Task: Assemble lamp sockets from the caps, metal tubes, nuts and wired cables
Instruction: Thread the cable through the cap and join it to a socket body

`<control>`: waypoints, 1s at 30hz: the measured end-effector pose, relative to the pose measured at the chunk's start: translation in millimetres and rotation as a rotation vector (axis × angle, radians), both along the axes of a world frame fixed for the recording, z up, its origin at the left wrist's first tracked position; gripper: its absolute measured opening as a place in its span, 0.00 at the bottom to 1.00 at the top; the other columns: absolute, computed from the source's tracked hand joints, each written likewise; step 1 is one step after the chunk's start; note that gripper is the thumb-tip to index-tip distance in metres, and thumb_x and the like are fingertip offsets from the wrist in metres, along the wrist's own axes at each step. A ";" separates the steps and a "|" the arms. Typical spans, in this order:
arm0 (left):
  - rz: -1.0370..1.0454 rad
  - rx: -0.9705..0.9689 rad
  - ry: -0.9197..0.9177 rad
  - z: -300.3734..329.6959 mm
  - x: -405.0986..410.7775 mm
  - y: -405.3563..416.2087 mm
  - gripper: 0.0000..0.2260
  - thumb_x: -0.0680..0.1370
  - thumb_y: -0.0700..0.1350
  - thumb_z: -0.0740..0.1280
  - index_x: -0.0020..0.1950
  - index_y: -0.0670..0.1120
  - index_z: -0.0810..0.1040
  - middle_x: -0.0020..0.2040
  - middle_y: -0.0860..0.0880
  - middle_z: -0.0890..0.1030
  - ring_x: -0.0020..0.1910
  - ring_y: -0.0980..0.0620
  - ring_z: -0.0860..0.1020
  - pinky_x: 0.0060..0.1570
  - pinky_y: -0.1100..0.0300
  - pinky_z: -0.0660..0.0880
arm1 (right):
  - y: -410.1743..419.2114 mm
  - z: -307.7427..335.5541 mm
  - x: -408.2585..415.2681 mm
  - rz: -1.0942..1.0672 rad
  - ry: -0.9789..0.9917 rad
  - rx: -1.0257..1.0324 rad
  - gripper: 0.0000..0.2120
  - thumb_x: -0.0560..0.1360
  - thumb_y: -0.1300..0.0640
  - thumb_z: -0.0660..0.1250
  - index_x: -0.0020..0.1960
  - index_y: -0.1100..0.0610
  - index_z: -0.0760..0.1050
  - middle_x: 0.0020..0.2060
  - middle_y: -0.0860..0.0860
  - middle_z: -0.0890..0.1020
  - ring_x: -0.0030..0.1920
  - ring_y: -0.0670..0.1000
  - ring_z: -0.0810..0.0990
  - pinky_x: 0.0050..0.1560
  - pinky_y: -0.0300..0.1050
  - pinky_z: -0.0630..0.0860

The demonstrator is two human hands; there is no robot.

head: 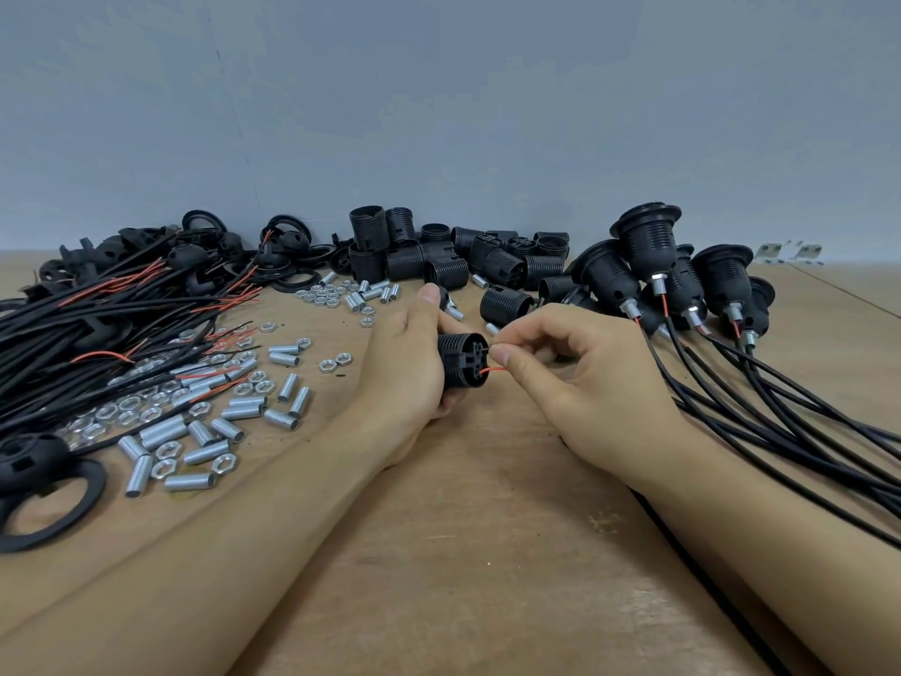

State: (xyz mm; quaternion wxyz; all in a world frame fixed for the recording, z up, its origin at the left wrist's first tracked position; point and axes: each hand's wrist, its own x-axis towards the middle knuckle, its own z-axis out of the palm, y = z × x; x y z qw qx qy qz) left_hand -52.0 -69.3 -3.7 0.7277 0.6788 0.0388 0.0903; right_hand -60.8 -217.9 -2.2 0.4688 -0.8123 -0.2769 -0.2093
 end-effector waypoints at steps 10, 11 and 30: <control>0.002 0.148 -0.015 -2.8 -1.4 -2.0 0.31 0.85 0.55 0.53 0.24 0.50 0.78 0.22 0.51 0.73 0.22 0.55 0.70 0.22 0.64 0.68 | -1.1 -1.5 3.2 -0.025 0.071 -0.018 0.06 0.75 0.60 0.72 0.42 0.50 0.81 0.31 0.44 0.80 0.31 0.43 0.75 0.35 0.34 0.73; 0.001 0.137 -0.006 -2.6 -1.3 -1.7 0.31 0.85 0.55 0.53 0.24 0.50 0.78 0.22 0.51 0.73 0.21 0.56 0.70 0.22 0.64 0.68 | -1.1 -1.5 3.5 -0.016 0.082 -0.013 0.06 0.75 0.61 0.72 0.42 0.51 0.82 0.32 0.46 0.81 0.32 0.45 0.76 0.35 0.36 0.75; 0.028 0.120 0.002 -1.4 0.7 -3.5 0.32 0.85 0.54 0.53 0.23 0.50 0.77 0.20 0.51 0.72 0.19 0.53 0.68 0.22 0.65 0.66 | 1.9 2.2 -2.0 -0.023 -0.030 -0.076 0.07 0.74 0.64 0.72 0.42 0.52 0.80 0.34 0.46 0.80 0.36 0.44 0.74 0.37 0.34 0.72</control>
